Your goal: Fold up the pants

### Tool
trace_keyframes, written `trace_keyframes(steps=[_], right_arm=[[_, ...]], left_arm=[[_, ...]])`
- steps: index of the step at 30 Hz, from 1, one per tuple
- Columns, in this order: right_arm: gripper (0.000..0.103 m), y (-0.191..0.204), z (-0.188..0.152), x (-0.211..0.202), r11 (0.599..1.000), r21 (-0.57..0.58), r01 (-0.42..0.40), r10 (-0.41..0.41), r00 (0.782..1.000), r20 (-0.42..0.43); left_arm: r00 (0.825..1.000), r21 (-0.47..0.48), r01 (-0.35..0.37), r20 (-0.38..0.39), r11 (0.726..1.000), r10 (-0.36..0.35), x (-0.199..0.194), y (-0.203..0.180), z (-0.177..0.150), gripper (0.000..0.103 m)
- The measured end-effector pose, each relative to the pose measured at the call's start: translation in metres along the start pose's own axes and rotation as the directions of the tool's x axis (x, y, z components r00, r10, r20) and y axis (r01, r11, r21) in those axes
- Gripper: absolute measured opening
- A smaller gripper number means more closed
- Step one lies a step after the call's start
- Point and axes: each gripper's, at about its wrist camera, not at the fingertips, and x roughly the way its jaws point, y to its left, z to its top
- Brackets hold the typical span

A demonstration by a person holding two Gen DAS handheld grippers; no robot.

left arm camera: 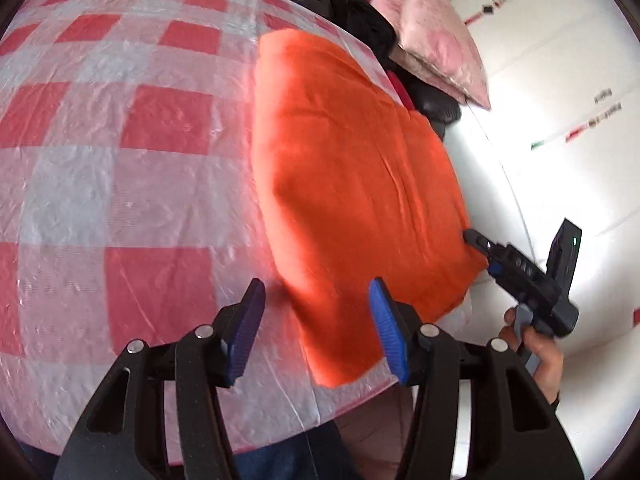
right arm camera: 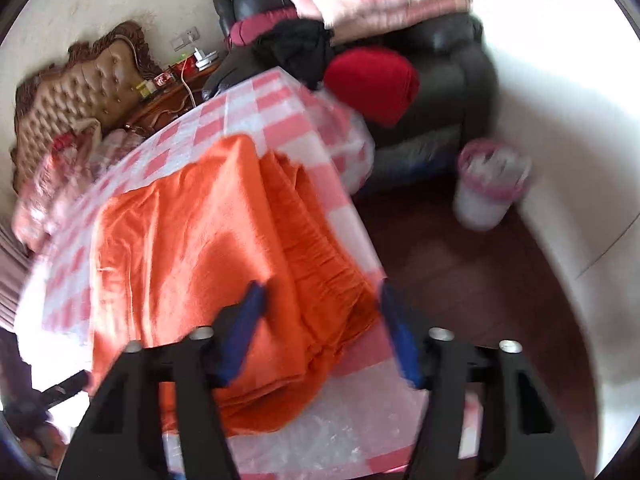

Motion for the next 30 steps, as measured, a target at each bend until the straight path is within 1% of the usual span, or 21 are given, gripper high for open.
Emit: trace_keyframes(steps=[1,3,7,9,11,12,13,15,16,17,18,19,21,22,24,25,26,27,28,29,30], right_arm=[[0.050,0.000,-0.002,0.000,1.000,0.003,-0.012,0.012,1.000,-0.002],[0.048,0.003,-0.006,-0.003,1.000,0.000,-0.009,0.009,1.000,-0.005],[0.046,0.018,-0.021,-0.008,0.999,0.017,-0.035,0.036,0.999,-0.028],[0.046,0.034,-0.030,-0.008,0.999,-0.015,-0.042,0.042,0.999,-0.023],[0.049,0.041,-0.035,-0.009,1.000,-0.026,-0.005,0.005,1.000,0.011],[0.052,0.042,-0.036,-0.009,0.999,-0.015,0.032,-0.031,0.999,0.026],[0.059,0.042,-0.038,-0.012,0.998,-0.013,0.064,-0.063,0.997,0.044],[0.063,0.048,-0.041,-0.021,0.990,-0.027,0.142,-0.139,0.987,0.084],[0.065,0.057,-0.045,-0.034,0.978,-0.049,0.203,-0.195,0.971,0.138],[0.066,0.063,-0.047,-0.042,0.970,-0.065,0.235,-0.221,0.960,0.174],[0.071,0.074,-0.052,-0.051,0.960,-0.092,0.266,-0.241,0.946,0.218],[0.075,0.089,-0.058,-0.059,0.951,-0.142,0.274,-0.232,0.938,0.258],[0.078,0.111,-0.066,-0.059,0.929,-0.234,0.287,-0.215,0.933,0.289],[0.078,0.121,-0.070,-0.056,0.913,-0.271,0.305,-0.222,0.929,0.296],[0.078,0.132,-0.077,-0.042,0.893,-0.309,0.328,-0.243,0.928,0.283],[0.079,0.133,-0.079,-0.034,0.886,-0.317,0.339,-0.259,0.928,0.268],[0.079,0.133,-0.083,-0.022,0.872,-0.330,0.363,-0.295,0.925,0.238],[0.079,0.130,-0.085,-0.012,0.864,-0.334,0.376,-0.323,0.924,0.204],[0.079,0.126,-0.087,-0.010,0.875,-0.319,0.363,-0.317,0.929,0.189],[0.079,0.123,-0.087,-0.016,0.894,-0.288,0.344,-0.298,0.935,0.192],[0.079,0.122,-0.087,-0.025,0.899,-0.272,0.343,-0.296,0.934,0.198]], left_arm=[[0.999,0.024,0.016,-0.029,1.000,-0.015,0.005,-0.005,-0.003,0.030],[0.999,0.069,-0.032,-0.026,0.997,0.033,0.006,-0.008,-0.004,0.023],[0.993,0.123,-0.122,0.025,0.985,0.119,-0.008,0.005,0.002,0.020],[0.994,0.106,-0.109,-0.004,0.988,0.110,-0.010,0.019,0.005,0.020],[0.996,0.087,-0.090,0.001,0.992,0.090,-0.013,0.024,0.004,0.029],[0.996,0.093,-0.093,0.010,0.991,0.093,-0.013,0.024,0.000,0.030],[0.992,0.115,-0.123,0.030,0.986,0.121,-0.016,0.020,-0.002,0.035],[0.968,0.181,-0.240,0.114,0.954,0.222,-0.025,0.005,-0.004,0.044],[0.946,0.227,-0.305,0.182,0.925,0.268,-0.033,-0.008,-0.007,0.054],[0.935,0.244,-0.329,0.219,0.912,0.278,-0.037,-0.016,-0.008,0.062],[0.931,0.250,-0.332,0.243,0.910,0.273,-0.041,-0.022,-0.009,0.069],[0.932,0.252,-0.323,0.253,0.912,0.260,-0.040,-0.028,-0.011,0.069],[0.925,0.265,-0.341,0.267,0.902,0.271,-0.033,-0.038,-0.015,0.069],[0.916,0.290,-0.360,0.287,0.887,0.279,-0.028,-0.043,-0.019,0.069],[0.889,0.340,-0.432,0.316,0.835,0.332,-0.013,-0.051,-0.028,0.069],[0.890,0.358,-0.439,0.298,0.824,0.345,-0.004,-0.051,-0.030,0.069],[0.893,0.385,-0.446,0.251,0.808,0.373,0.010,-0.047,-0.032,0.069],[0.889,0.388,-0.455,0.248,0.801,0.385,0.012,-0.042,-0.034,0.071],[0.884,0.374,-0.460,0.276,0.805,0.377,0.008,-0.042,-0.036,0.070],[0.881,0.373,-0.465,0.283,0.803,0.378,0.001,-0.045,-0.037,0.069],[0.878,0.380,-0.469,0.296,0.797,0.375,-0.005,-0.049,-0.038,0.069]])
